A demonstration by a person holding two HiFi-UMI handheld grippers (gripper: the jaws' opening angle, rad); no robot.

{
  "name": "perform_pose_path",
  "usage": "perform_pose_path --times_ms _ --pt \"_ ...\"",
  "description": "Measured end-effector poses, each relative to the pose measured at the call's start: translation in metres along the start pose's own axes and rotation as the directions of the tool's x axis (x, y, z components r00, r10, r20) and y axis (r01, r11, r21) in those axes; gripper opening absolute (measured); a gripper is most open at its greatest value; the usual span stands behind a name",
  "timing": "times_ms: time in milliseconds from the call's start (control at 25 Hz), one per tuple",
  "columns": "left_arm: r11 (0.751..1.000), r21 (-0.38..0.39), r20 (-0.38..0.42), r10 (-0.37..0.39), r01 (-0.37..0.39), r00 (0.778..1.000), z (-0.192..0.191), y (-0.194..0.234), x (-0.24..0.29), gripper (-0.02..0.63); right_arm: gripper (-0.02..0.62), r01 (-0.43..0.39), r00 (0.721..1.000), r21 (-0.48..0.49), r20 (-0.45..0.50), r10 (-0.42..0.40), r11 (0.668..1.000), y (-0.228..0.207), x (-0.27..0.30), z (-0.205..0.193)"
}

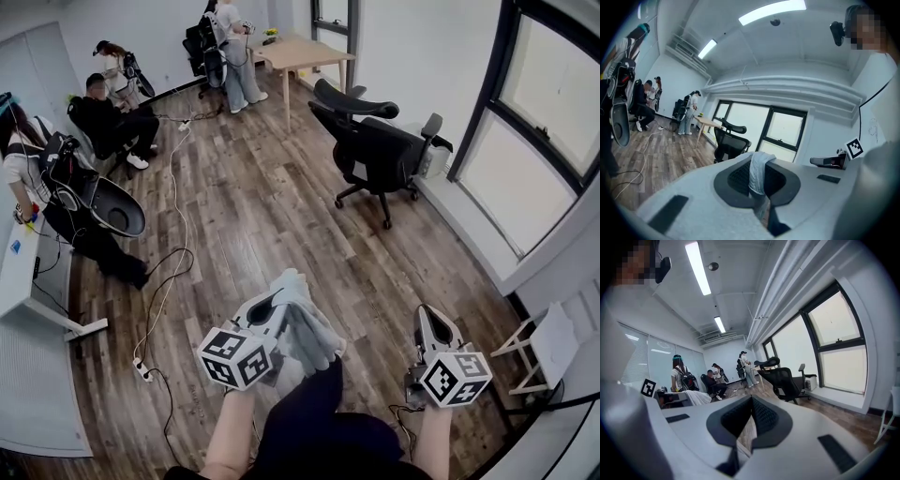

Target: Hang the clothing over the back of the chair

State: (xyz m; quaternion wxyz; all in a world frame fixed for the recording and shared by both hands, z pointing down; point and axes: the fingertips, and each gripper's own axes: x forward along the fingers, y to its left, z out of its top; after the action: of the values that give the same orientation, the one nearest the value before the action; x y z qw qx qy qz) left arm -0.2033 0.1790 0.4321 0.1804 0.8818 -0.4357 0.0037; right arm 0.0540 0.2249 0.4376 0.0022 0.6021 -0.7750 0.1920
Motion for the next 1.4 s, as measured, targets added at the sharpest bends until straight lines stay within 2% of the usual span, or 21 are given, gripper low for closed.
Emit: perform_pose_path --times_ms 200,520,840,1400 --pt "1.0 -0.01 -0.008 -0.017 0.017 1.0 0.011 0.012 0.04 0.003 0.002 0.002 1.0 0.003 -0.008 -0.002 1.0 -0.016 0.035 0.018" --pt "1.0 -0.029 -0.01 0.004 -0.005 1.0 0.036 0.051 0.109 0.003 0.002 -0.035 0.999 0.005 -0.041 0.035 0.999 -0.031 0.115 0.047" --pt "1.0 0.01 -0.018 -0.002 0.002 1.0 0.066 0.079 0.168 0.003 0.002 -0.034 0.999 0.004 -0.039 0.034 0.999 -0.048 0.178 0.074" --pt "1.0 0.005 -0.052 -0.007 0.007 0.999 0.077 0.11 0.244 0.003 0.002 -0.005 0.999 0.034 -0.051 0.007 0.999 -0.091 0.241 0.092"
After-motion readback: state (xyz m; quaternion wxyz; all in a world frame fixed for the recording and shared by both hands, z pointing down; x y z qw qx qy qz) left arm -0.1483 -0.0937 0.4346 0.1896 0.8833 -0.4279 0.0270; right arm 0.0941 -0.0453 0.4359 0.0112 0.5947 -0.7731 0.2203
